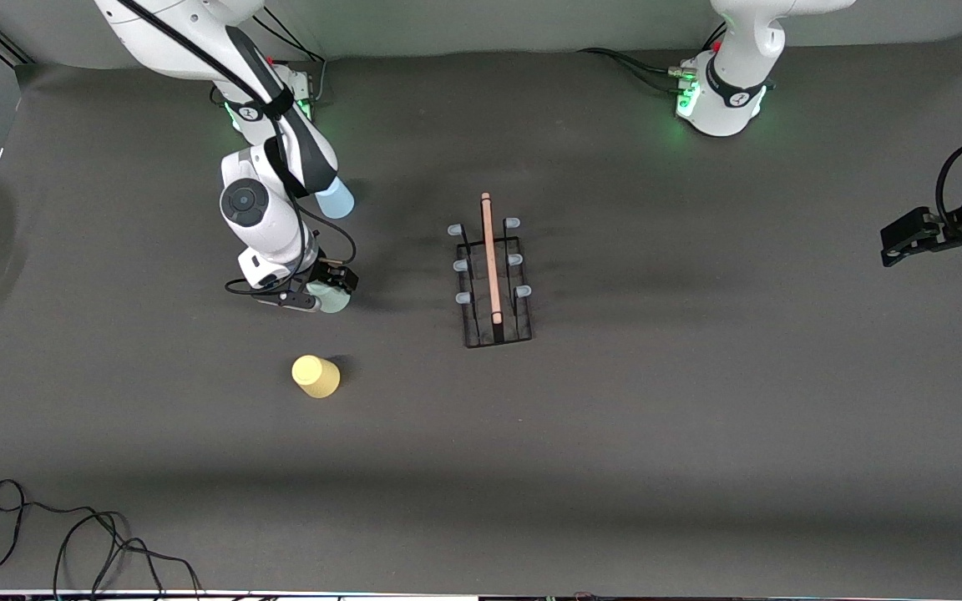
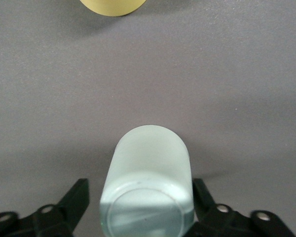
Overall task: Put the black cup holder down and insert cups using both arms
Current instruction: 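Carry the pale green cup over the rack with the right gripper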
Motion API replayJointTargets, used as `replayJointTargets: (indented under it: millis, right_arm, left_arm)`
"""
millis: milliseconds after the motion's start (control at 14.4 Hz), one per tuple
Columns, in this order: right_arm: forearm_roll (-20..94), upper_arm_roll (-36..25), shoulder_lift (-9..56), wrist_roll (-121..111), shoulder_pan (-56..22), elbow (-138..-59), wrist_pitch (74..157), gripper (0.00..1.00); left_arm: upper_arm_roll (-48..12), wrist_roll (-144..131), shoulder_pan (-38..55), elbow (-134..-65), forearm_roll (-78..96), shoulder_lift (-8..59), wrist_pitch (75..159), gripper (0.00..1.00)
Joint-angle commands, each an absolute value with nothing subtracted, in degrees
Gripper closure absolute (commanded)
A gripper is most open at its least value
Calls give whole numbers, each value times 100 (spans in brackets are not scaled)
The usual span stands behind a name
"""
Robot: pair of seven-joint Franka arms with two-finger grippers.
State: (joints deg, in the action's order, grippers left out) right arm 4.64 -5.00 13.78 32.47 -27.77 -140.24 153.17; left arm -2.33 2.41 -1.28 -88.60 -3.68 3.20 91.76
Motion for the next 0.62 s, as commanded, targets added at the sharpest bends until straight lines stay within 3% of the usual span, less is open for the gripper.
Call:
replayJointTargets:
  millis: [0,138,277,554]
  right_arm:
    - [519,-527,1354,3340,-2795,-14001,15372,82]
    - [519,-545,1205,3331,-2795,-13957,15215,95]
    - [527,-545,889,3366,-2795,-13800,14698,95]
    - [519,-484,413,4075,-2882,-12836,12802,95]
  left_arm:
    - [-273,79,-141,-8956,-316,220,9088,0]
    - [-272,-8,-141,-8895,-308,237,8992,0]
    - [-220,-227,-141,-8895,-299,202,8878,0]
    - [-211,-290,-141,-8736,-80,255,8851,0]
